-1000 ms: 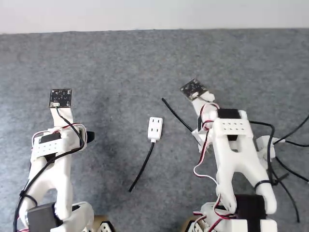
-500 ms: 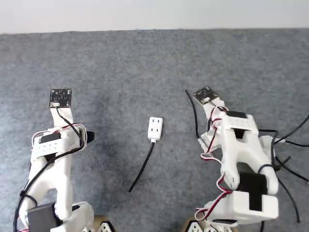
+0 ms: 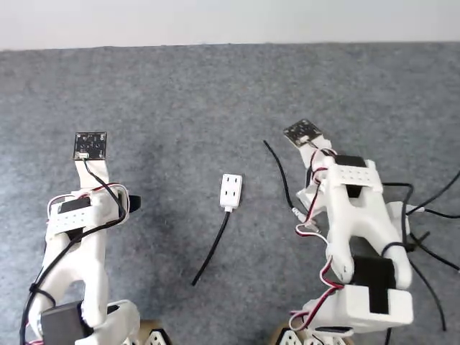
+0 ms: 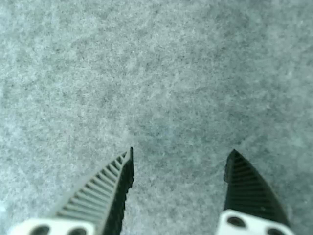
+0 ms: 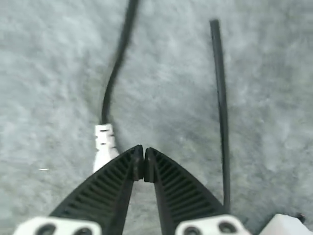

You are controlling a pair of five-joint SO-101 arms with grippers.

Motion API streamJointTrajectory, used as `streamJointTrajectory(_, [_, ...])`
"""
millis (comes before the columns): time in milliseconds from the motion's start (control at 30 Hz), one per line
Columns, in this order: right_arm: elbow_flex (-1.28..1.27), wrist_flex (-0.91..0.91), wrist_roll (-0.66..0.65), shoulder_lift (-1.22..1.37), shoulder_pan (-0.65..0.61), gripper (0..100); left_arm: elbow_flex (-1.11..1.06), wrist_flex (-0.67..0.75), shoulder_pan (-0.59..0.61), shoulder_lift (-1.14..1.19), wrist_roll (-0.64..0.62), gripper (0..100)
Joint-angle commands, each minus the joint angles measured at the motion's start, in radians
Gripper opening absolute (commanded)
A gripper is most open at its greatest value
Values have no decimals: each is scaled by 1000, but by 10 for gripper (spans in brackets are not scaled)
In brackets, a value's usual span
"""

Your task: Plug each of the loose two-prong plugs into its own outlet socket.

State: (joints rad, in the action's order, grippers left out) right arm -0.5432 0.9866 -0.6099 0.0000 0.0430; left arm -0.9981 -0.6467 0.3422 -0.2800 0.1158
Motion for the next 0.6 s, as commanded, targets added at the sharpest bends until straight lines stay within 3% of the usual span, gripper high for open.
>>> streamJointTrajectory(0, [68, 51, 15, -87, -47, 9, 44, 17, 3, 0, 6, 283])
streamJointTrajectory(167, [41, 120, 17, -122, -79, 9, 44, 17, 3, 0, 6, 283])
streamJointTrajectory(567, [-14, 38, -11, -113, 15, 9, 44, 17, 3, 0, 6, 283])
